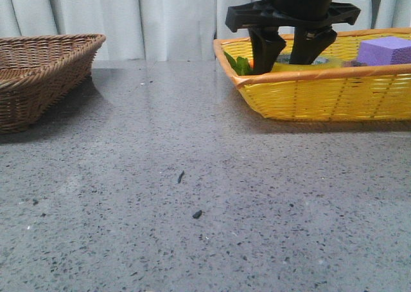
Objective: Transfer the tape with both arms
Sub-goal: 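Lower the right gripper into the tape roll's hole and grasp it, then lift the tape roll out and set it on the table between baskets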
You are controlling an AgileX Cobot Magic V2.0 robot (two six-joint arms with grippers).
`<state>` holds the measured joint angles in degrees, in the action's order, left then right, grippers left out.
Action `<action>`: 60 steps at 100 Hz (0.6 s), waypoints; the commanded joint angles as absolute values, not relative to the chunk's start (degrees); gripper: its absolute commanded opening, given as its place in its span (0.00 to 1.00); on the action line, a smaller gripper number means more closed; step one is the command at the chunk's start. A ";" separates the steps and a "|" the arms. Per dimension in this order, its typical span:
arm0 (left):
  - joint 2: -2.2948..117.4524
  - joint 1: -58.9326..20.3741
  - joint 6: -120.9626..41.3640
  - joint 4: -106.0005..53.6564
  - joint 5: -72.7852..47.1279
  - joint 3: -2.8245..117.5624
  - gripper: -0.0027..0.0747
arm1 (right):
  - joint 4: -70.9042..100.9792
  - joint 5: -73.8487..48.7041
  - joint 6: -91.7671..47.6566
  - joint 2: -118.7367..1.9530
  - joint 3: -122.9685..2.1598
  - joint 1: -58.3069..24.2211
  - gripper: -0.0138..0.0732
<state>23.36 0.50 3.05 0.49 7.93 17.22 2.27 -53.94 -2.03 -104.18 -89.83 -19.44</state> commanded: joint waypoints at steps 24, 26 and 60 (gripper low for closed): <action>23.98 0.53 3.08 0.00 12.26 19.22 0.36 | 0.92 -52.88 -2.57 -101.74 -92.11 -19.56 0.22; 23.98 0.53 3.08 0.00 12.26 19.22 0.36 | 0.92 -52.88 -2.57 -101.74 -92.11 -19.56 0.21; 23.98 0.53 3.08 0.00 12.26 19.22 0.36 | 0.46 -56.90 -2.57 -101.35 -96.91 -19.56 0.20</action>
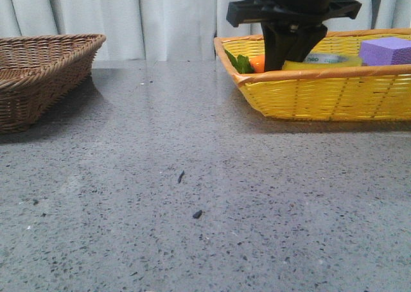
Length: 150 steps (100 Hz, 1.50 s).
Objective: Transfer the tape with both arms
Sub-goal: 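Lift the tape roll out and set it on the table between baskets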
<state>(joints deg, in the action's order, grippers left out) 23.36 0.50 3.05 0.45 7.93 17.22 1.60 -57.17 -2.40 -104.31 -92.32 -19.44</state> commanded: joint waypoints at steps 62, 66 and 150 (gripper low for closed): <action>23.98 0.53 3.08 0.00 12.15 19.22 0.36 | -0.68 -63.26 -6.65 -102.03 -115.92 -37.80 0.14; 23.98 0.53 3.08 0.00 12.04 19.22 0.36 | -1.57 -62.35 -6.65 -102.61 -115.92 -39.44 0.12; 23.98 0.53 3.18 0.00 11.81 19.22 0.36 | -2.19 -61.97 -6.65 -114.10 -116.03 -45.00 0.12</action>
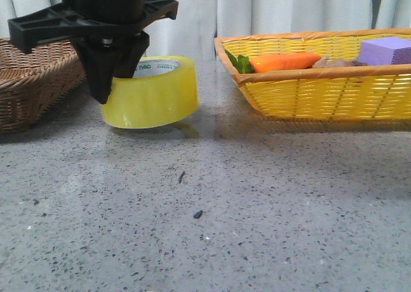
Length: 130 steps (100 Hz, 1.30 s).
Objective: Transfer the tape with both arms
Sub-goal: 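Lift the tape roll out and set it on the table between baskets, then release the tape roll and raise the right gripper away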
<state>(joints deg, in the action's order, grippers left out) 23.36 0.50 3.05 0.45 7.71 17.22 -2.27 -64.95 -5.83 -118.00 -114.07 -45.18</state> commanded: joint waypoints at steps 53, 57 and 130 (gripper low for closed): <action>23.98 0.25 3.18 0.00 7.41 20.29 0.36 | -2.00 -61.48 -6.39 -111.56 -116.25 -45.00 0.62; 23.98 -0.40 3.18 0.40 6.16 21.21 0.36 | -2.45 -61.37 -6.39 -110.34 -116.25 -45.00 0.62; 30.44 -23.22 3.18 0.80 -0.58 27.28 0.36 | -7.90 -67.14 -4.80 -87.54 -116.14 -45.00 0.07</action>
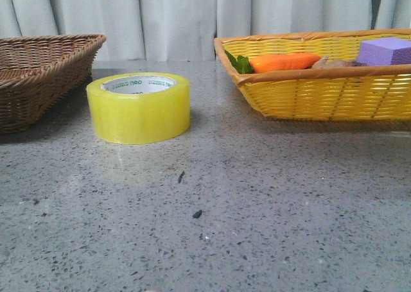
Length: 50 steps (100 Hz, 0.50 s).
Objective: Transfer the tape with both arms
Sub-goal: 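Release the tape roll and raise the right gripper away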
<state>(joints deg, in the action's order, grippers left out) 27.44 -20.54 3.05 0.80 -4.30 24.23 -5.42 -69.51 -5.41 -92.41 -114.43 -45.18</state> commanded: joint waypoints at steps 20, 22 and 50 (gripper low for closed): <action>39.63 -28.34 3.18 2.85 -2.55 32.01 0.36 | -11.87 -66.96 -4.07 -82.77 -115.93 -45.00 0.07; 40.38 -28.84 3.18 2.85 -2.80 32.61 0.36 | -12.04 -67.01 -4.07 -82.30 -115.92 -45.00 0.07; 55.67 -35.75 3.07 7.10 -7.81 42.22 0.36 | -15.92 -61.95 -0.34 -72.51 -106.43 -45.00 0.07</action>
<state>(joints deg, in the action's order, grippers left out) 52.12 -33.54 3.05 5.22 -9.73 37.15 -12.24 -67.63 -2.51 -77.49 -108.97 -45.18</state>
